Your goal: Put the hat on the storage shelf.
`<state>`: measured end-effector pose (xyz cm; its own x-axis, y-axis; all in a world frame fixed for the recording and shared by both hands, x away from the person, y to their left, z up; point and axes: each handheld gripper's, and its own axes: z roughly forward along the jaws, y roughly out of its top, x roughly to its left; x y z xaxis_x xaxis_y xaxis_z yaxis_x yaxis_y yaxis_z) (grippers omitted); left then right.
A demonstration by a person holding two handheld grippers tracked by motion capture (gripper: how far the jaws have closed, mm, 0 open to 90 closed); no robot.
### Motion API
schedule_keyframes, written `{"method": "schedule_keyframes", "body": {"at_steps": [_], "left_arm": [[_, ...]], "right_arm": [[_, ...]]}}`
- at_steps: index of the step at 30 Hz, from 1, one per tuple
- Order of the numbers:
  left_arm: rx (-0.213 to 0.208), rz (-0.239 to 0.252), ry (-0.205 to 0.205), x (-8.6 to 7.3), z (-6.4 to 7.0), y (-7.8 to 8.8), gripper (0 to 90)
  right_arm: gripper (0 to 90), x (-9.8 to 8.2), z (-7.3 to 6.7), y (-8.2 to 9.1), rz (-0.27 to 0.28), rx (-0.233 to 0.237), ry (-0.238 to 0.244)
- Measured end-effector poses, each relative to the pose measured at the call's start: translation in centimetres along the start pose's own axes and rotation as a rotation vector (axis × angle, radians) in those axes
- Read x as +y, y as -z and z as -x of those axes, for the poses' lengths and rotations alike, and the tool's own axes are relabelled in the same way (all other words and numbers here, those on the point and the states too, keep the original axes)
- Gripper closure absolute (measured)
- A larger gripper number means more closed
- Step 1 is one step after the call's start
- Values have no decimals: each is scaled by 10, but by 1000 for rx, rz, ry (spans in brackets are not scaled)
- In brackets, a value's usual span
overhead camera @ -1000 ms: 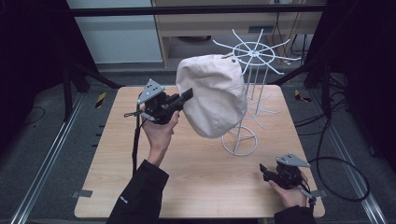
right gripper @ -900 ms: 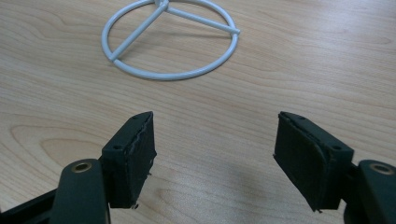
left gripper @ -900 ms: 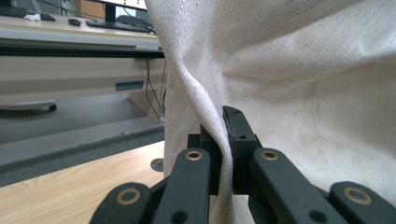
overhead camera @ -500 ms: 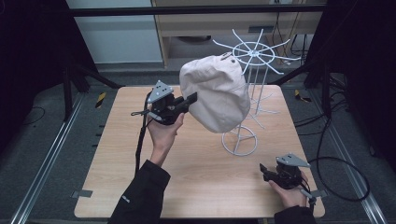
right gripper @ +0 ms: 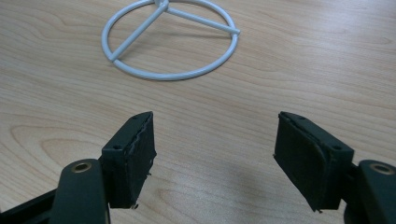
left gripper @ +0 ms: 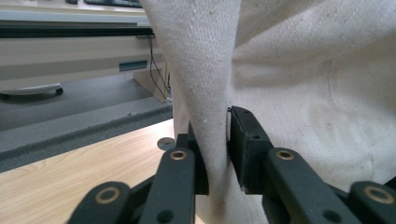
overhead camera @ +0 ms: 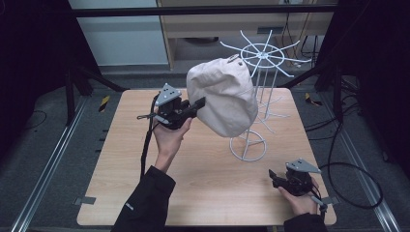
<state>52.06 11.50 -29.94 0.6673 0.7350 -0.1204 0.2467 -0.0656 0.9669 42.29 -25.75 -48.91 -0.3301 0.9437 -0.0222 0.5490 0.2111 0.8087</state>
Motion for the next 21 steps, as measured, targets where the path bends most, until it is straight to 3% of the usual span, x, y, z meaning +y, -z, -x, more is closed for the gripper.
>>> {"method": "schedule_keyframes", "body": {"at_steps": [10, 14, 21], "left_arm": [[-4, -1, -11, -1, -1, 2, 629], [-6, 14, -8, -4, -3, 7, 589], [18, 6, -45, -7, -7, 23, 528]], "right_arm": [[289, 0, 0, 0, 1, 1, -2], [288, 0, 0, 0, 0, 1, -5], [288, 0, 0, 0, -1, -1, 0]]}}
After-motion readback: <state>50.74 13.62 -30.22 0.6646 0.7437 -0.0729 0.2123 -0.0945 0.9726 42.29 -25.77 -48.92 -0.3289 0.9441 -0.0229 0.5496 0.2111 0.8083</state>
